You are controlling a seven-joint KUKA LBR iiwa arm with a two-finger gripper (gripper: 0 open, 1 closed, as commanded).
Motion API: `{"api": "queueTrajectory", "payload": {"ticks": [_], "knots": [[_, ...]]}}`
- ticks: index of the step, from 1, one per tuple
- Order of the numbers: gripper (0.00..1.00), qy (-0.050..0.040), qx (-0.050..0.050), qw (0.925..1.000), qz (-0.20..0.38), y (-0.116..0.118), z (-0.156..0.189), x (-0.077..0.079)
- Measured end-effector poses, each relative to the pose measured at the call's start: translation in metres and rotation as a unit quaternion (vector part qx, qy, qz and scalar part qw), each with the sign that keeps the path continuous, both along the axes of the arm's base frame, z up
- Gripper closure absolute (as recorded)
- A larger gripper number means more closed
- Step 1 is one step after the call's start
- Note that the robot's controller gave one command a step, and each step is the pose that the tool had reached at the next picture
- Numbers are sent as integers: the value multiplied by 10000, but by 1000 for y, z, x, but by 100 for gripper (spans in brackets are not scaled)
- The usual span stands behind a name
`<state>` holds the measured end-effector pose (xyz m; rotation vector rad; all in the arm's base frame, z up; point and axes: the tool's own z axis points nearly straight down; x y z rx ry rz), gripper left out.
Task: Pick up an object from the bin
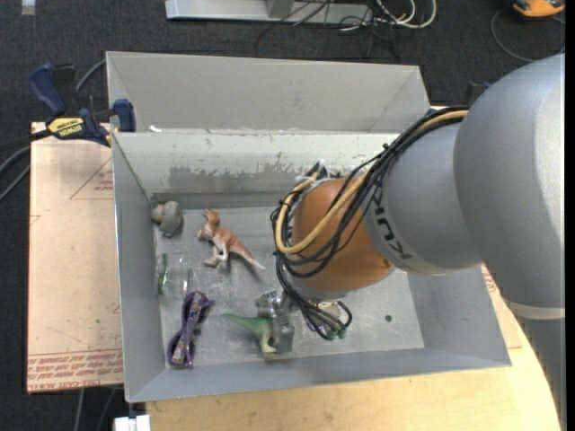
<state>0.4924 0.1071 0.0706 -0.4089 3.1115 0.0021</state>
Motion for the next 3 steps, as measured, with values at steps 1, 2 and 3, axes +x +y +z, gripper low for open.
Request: {"api": "queueTrajectory", "payload": {"ticks": [1, 2, 3], "knots": [[100, -7, 15, 9999, -137, 23, -1, -2], [100, -3, 0, 10000, -55, -18, -1, 0], [100, -9, 25, 9999, -146, 1, 6, -1]]}}
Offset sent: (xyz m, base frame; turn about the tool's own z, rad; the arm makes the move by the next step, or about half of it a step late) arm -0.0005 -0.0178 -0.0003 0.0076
